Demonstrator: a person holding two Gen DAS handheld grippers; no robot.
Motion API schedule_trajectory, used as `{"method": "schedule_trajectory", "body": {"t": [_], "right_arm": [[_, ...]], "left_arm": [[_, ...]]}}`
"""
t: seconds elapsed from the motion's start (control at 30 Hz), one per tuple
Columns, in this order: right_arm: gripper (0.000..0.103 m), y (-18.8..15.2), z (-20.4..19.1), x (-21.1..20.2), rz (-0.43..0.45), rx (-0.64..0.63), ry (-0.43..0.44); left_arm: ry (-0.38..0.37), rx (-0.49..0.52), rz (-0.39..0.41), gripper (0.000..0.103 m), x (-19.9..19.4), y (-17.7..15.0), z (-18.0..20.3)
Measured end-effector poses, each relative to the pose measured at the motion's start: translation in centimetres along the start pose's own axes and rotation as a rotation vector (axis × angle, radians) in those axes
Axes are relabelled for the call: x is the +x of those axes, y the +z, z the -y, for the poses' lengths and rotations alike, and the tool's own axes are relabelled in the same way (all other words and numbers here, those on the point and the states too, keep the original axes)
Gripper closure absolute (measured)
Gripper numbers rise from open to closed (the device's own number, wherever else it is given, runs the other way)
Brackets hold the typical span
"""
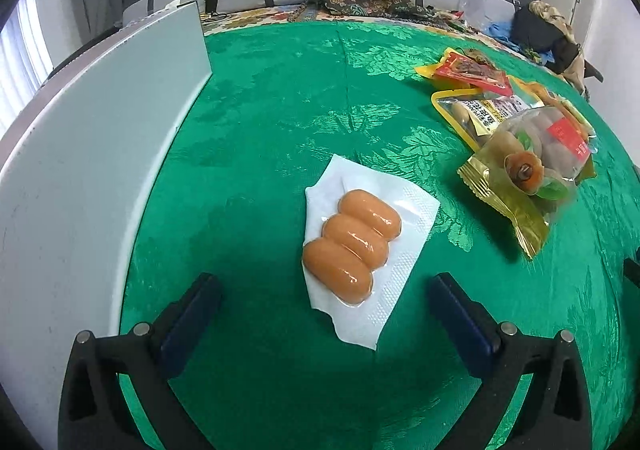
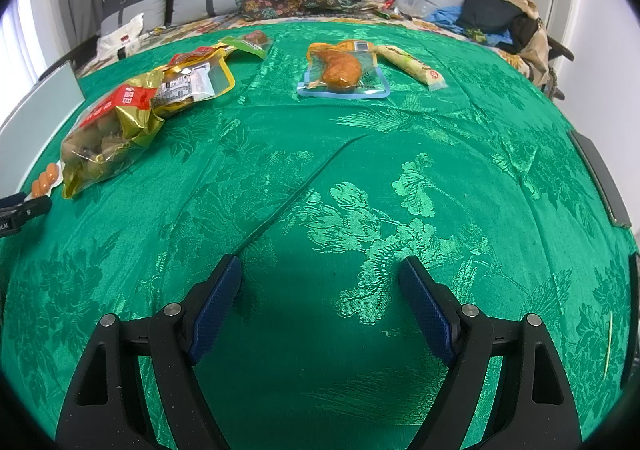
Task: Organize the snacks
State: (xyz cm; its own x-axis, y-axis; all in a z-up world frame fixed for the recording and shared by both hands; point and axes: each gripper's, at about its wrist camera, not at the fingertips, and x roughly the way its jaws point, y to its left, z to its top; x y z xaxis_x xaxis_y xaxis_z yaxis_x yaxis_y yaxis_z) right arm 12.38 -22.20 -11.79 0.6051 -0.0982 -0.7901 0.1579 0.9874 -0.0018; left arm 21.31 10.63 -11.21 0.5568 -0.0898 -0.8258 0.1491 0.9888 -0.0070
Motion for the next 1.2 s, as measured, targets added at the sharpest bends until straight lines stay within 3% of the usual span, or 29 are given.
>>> {"method": "schedule_trajectory", "body": {"t": [0.17,0.27,0.3,0.43,0.57,0.7,0.8,0.87,0.9,1.0,1.07,1.2], "right_arm": [[0.019,0.3,0.2,0.2,-0.021,-0.019,0.024],[0.02,2.4,2.6,0.5,-0.038,0.059,0.15],[0.02,3.2,3.5,0.5,-0.027,0.084,0.153],[0.02,9.4,8.4,2.0,0.035,0.143,0.024],[0.02,15.2,9.5,6.8,-0.117,0.105,0.113],[0.02,18.4,6.6,10.6,-0.166,0.092,0.117],[0.02,19.5,4.7,13.2,-0.198,0.115,0.076],[0.018,19.5,3.5,14.9,-0.259,0.081,-0.002],[0.019,19.6,2.7,14.8,-0.242,0.033,-0.042],[0.024,19.1,3.2,14.0,-0.26,0.065,-0.028],[0.043,18.1,3.6,12.6,-0.273,0.051,-0.022],[0.045,14.7,4.3,10.0,-0.312,0.041,0.038]], "left_arm": [[-0.002,-0.001,0.002,0.0,-0.1,-0.1,-0.1],[-0.003,0.0,0.001,0.0,-0.1,-0.1,-0.1],[-0.003,0.0,0.001,0.0,0.0,0.0,-0.1],[-0.004,-0.001,0.003,0.0,-0.3,-0.3,-0.1],[-0.006,-0.001,0.003,0.0,-0.3,-0.3,-0.1],[-0.006,0.0,0.003,0.0,-0.3,-0.2,-0.1],[-0.007,0.0,0.003,0.0,-0.2,-0.2,-0.2],[-0.008,0.0,0.003,0.0,-0.2,-0.2,-0.2],[-0.008,0.0,0.003,0.0,-0.2,-0.2,-0.2],[-0.009,0.0,0.003,0.0,-0.2,-0.2,-0.2],[-0.009,0.0,0.003,0.0,-0.2,-0.2,-0.2],[-0.01,0.001,0.003,0.0,-0.1,-0.2,-0.2]]}}
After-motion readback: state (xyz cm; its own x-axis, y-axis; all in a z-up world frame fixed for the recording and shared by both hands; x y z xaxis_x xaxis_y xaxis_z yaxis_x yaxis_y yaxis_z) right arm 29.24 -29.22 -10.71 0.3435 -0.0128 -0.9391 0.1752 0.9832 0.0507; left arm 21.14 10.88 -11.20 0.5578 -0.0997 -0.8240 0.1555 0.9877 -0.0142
